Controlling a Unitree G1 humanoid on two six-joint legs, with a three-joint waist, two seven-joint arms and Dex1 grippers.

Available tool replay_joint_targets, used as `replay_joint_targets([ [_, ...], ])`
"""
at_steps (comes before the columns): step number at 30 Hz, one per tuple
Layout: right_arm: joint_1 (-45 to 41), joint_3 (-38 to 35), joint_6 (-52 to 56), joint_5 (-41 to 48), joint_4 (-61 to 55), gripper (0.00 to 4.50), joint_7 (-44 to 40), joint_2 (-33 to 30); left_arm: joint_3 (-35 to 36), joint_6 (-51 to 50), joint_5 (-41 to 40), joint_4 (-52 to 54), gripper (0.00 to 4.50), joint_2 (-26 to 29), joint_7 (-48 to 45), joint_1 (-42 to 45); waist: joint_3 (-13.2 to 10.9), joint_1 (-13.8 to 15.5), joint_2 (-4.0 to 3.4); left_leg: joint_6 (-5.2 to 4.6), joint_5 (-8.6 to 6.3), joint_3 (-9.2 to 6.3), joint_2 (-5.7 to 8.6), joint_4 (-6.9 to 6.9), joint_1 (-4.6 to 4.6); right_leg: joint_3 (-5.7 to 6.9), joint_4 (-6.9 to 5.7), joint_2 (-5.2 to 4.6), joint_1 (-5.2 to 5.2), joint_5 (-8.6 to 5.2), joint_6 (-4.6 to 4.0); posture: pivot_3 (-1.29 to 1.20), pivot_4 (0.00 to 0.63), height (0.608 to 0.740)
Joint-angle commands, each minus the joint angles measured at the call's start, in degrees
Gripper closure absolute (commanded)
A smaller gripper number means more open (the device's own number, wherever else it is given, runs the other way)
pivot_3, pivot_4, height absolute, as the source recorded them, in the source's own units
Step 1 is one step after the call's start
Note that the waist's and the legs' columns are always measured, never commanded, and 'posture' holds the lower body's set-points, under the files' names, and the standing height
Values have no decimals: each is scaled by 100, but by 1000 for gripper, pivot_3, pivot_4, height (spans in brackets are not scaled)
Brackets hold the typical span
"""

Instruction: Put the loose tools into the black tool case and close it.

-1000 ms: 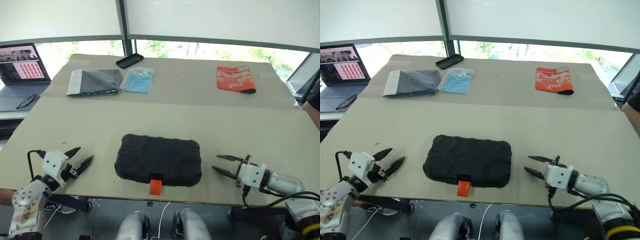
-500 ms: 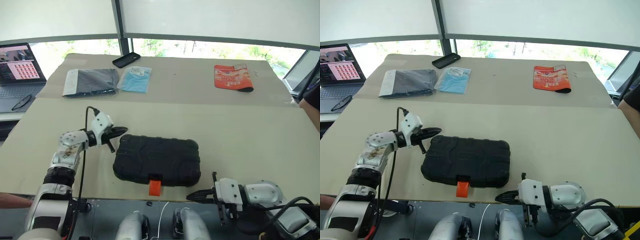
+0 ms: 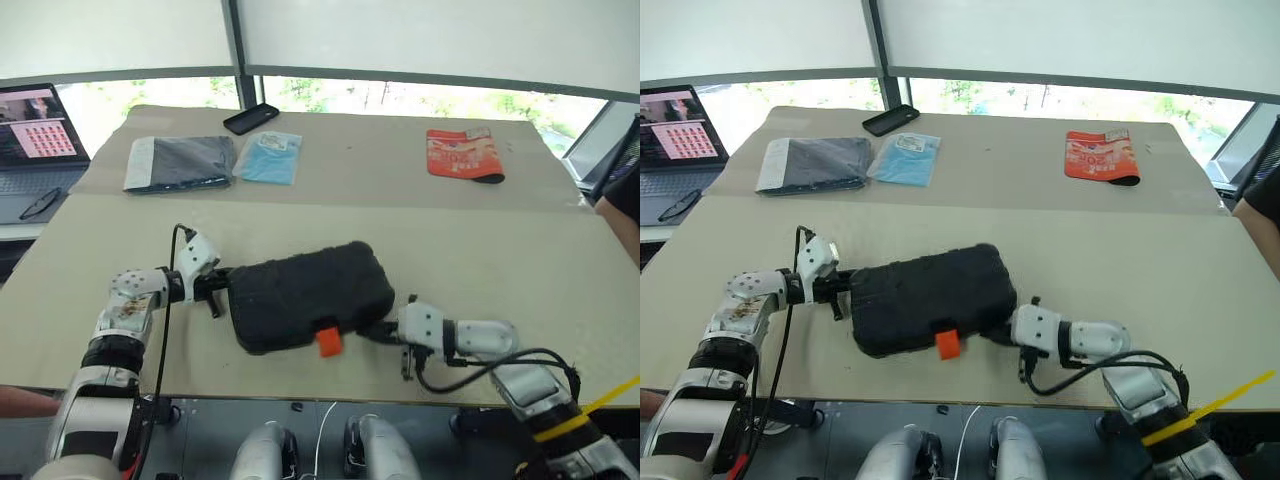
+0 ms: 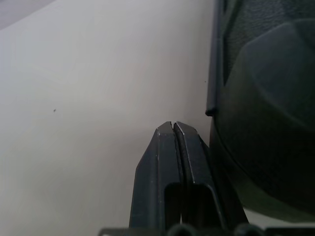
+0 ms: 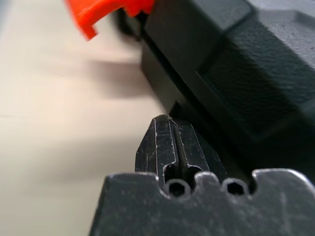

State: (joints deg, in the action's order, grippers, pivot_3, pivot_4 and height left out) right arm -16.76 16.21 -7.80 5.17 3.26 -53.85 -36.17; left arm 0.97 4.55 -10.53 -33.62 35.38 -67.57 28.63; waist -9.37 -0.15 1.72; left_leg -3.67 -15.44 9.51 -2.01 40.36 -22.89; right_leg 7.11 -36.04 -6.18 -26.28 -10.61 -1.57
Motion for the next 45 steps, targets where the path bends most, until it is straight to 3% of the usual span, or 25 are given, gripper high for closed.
replay_joint_targets([
  [1,-614,-312,-352,-141,743,4500,310,248,302,-342,-340,1123,4408,110,220,-557,0,-12,0,0,0,1,1,0,-1,-3,0,-2,0,0,0,0,150,740],
  [5,-971,-403,-477,-249,1344,4500,346,363,1126,-1111,-1077,1795,4408,147,749,-812,-2,-49,-2,1,1,2,2,1,-3,-4,0,-7,0,1,0,0,150,740],
  [9,-810,-628,-285,60,1200,4500,100,208,1420,-1930,-1643,2342,4408,488,643,-593,-3,-43,-3,16,10,-7,0,0,0,-1,-5,-16,2,0,-1,0,150,740],
  [13,-339,-937,-74,418,791,4500,-79,65,893,-2532,-1737,2965,4408,644,399,-284,-3,26,-5,13,8,-7,5,0,2,2,-2,-8,11,0,1,0,150,740],
  [17,255,-1192,-4,641,275,4500,41,93,-60,-2703,-1313,3283,4408,330,462,169,-3,54,-5,7,4,-1,12,0,4,-3,-3,-1,14,0,5,0,150,740],
  [23,919,-1378,340,1063,-551,4500,207,294,-1108,-2412,-399,2693,4408,-545,1010,455,-2,42,-7,13,8,2,10,-1,8,-12,-4,17,13,0,5,0,150,740],
  [28,1305,-1228,1133,1322,-1342,4500,108,197,-1731,-1910,273,2175,4408,-553,855,115,26,59,-55,12,8,-2,8,-4,36,-20,-5,9,33,0,4,0,150,740],
  [30,1368,-1131,1407,1356,-1639,4500,174,252,-1806,-1975,291,2279,4408,-604,842,35,38,65,-71,-32,-22,-5,7,-8,75,-18,1,-6,77,-2,6,0,150,740],
  [32,1406,-1063,1641,1478,-1934,4500,171,303,-1794,-2173,164,2476,4408,-689,825,-24,57,62,-91,-9,-56,-7,5,-26,111,-16,20,-17,109,-4,7,0,150,740],
  [36,1439,-894,2051,1491,-2321,4500,237,319,-1853,-2277,210,2586,4408,-699,768,-112,78,81,-115,-25,-48,-11,7,-43,118,-17,25,-18,113,-10,12,0,150,740],
  [41,1187,-447,1618,651,-1760,4500,450,426,-1760,-2388,130,2670,4408,-693,772,-108,84,82,-113,-33,-46,-8,11,-44,114,-13,27,-18,113,-14,14,0,150,740],
  [45,1078,-458,1598,610,-1590,4500,463,494,-1763,-2362,178,2774,4408,-530,670,-195,84,81,-114,-39,-50,-9,14,-44,113,-12,28,-15,112,-19,21,0,150,740],
])
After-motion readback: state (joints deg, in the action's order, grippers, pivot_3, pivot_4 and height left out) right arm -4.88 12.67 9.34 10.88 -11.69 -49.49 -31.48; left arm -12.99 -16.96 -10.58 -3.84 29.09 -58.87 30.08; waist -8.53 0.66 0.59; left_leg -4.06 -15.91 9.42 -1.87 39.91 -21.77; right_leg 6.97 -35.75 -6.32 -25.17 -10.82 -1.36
